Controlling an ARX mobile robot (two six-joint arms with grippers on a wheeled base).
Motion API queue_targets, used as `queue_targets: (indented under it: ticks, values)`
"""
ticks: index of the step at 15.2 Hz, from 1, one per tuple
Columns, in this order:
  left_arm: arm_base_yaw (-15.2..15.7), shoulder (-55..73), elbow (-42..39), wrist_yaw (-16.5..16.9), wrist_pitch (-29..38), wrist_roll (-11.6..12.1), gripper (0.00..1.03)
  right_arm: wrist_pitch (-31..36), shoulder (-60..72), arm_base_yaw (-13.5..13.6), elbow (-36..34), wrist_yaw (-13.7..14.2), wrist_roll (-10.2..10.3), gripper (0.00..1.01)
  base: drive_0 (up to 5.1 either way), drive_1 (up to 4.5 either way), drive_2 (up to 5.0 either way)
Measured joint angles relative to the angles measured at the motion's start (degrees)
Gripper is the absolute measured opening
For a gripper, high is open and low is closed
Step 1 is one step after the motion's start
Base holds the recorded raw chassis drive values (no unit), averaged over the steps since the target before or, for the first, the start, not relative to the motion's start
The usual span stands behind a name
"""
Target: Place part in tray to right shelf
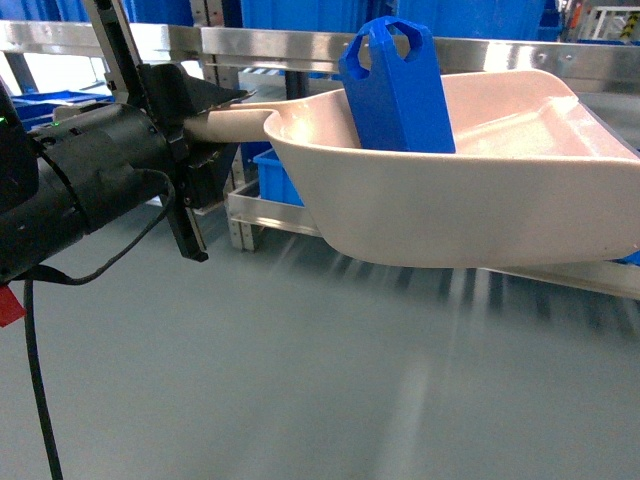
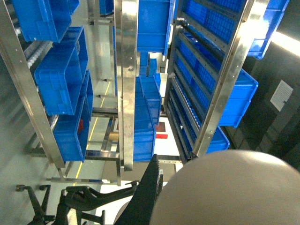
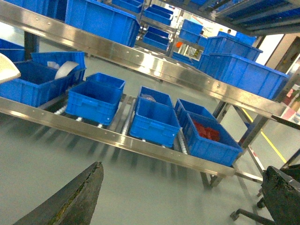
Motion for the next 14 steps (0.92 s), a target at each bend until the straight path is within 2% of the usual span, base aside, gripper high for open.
queue_targets:
  ticks: [10,14]
  values:
    - [0.0,0.0,0.0,0.0,0.0,0.0,0.12,0.0,0.0,0.0,0.0,0.0,0.0,0.98,-1.6,-1.61,-1.6]
    - [-0.3,0.0,0.0,0.2,-0.1,0.0,0.12,0.0,0.0,0.0,0.0,0.0,0.0,0.98,-0.2,-0.24,-0.2]
